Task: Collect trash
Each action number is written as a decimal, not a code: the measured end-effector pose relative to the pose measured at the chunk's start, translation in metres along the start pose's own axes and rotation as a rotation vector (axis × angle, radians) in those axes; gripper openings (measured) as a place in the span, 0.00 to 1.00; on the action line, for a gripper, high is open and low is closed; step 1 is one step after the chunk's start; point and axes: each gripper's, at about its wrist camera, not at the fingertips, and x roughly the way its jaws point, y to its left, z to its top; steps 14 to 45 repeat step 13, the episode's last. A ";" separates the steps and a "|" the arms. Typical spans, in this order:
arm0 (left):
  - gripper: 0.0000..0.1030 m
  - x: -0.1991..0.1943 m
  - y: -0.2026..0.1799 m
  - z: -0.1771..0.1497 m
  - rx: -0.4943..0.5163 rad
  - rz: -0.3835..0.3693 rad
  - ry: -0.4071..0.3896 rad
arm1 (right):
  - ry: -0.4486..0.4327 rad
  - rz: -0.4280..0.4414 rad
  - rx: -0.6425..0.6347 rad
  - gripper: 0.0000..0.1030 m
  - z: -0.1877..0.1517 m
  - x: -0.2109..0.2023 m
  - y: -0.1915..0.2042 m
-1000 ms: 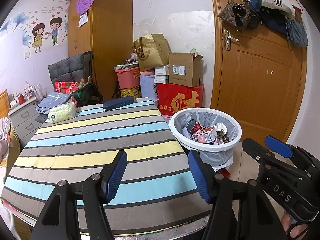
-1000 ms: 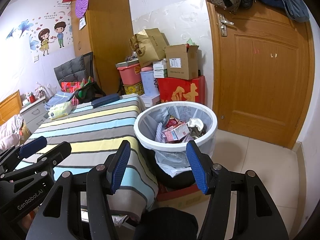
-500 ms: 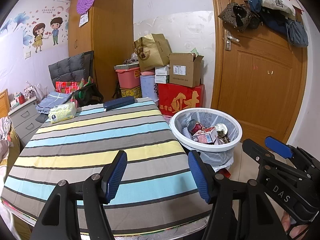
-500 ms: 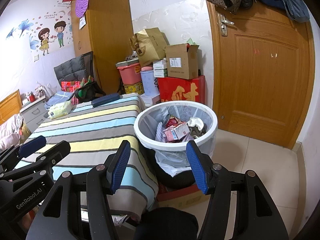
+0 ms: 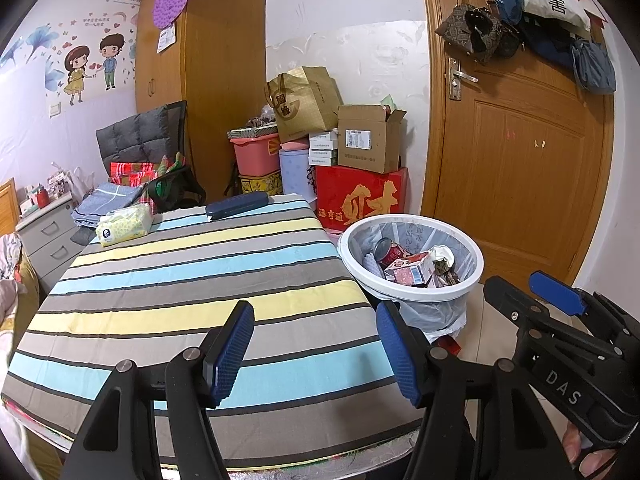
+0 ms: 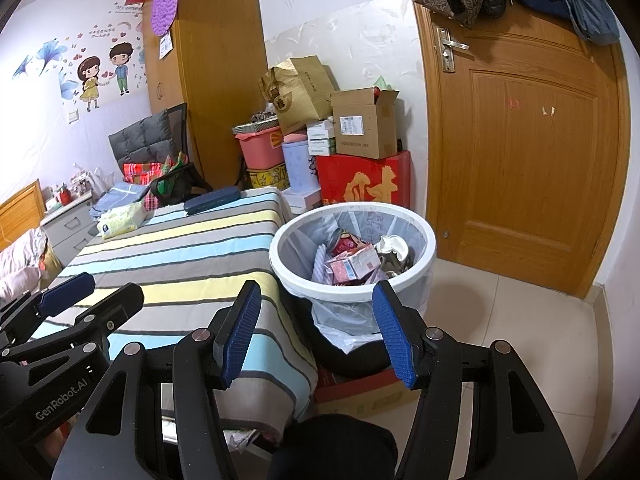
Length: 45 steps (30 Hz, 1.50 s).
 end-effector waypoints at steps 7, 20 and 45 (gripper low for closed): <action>0.61 0.000 -0.001 0.000 0.000 -0.003 0.003 | 0.001 -0.002 0.000 0.58 0.000 0.000 0.001; 0.61 0.000 -0.001 0.000 -0.004 -0.003 0.009 | -0.002 0.000 -0.001 0.58 -0.002 0.000 0.002; 0.61 0.000 -0.001 0.000 -0.004 -0.003 0.009 | -0.002 0.000 -0.001 0.58 -0.002 0.000 0.002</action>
